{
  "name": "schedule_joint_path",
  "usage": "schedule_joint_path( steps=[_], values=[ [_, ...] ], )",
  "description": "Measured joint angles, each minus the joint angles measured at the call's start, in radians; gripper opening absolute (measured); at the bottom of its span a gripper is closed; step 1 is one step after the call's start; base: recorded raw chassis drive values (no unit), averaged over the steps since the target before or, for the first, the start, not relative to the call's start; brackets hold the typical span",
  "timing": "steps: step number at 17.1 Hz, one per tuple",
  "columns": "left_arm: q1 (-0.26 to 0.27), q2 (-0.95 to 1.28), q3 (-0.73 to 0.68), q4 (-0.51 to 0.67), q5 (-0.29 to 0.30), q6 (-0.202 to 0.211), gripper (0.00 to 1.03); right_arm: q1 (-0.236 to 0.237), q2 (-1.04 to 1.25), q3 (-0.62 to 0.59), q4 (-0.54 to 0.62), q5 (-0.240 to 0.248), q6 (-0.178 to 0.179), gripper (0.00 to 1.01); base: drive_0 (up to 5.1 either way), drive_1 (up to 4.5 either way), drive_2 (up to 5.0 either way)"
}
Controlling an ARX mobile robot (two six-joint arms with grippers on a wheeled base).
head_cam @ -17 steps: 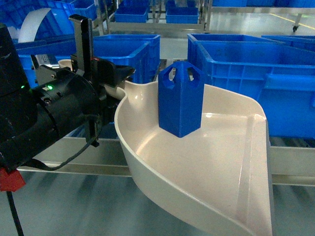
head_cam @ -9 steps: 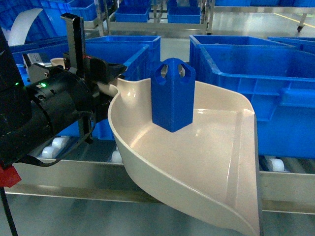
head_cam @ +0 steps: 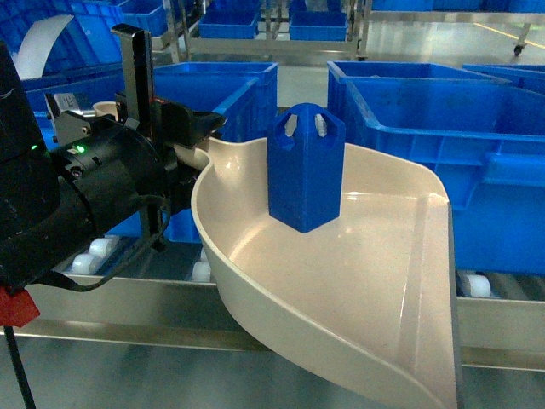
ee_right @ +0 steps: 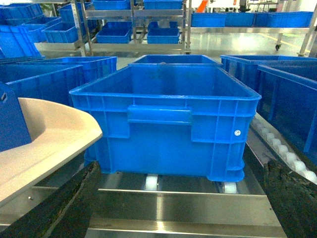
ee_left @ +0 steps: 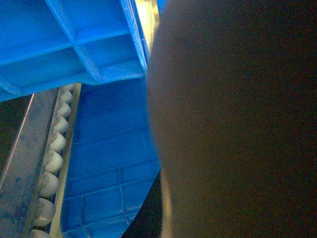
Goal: Place part in tray to right shelf
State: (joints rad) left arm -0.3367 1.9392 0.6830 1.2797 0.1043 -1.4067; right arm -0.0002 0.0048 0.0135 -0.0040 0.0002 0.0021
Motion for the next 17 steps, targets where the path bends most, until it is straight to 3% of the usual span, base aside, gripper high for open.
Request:
schedule_joint_path(
  steps=[17],
  values=[
    [0.0, 0.0, 0.0, 0.0, 0.0, 0.0, 0.12, 0.0, 0.0, 0.0, 0.0, 0.0, 0.0, 0.98, 0.0, 0.0, 0.0]
  ],
)
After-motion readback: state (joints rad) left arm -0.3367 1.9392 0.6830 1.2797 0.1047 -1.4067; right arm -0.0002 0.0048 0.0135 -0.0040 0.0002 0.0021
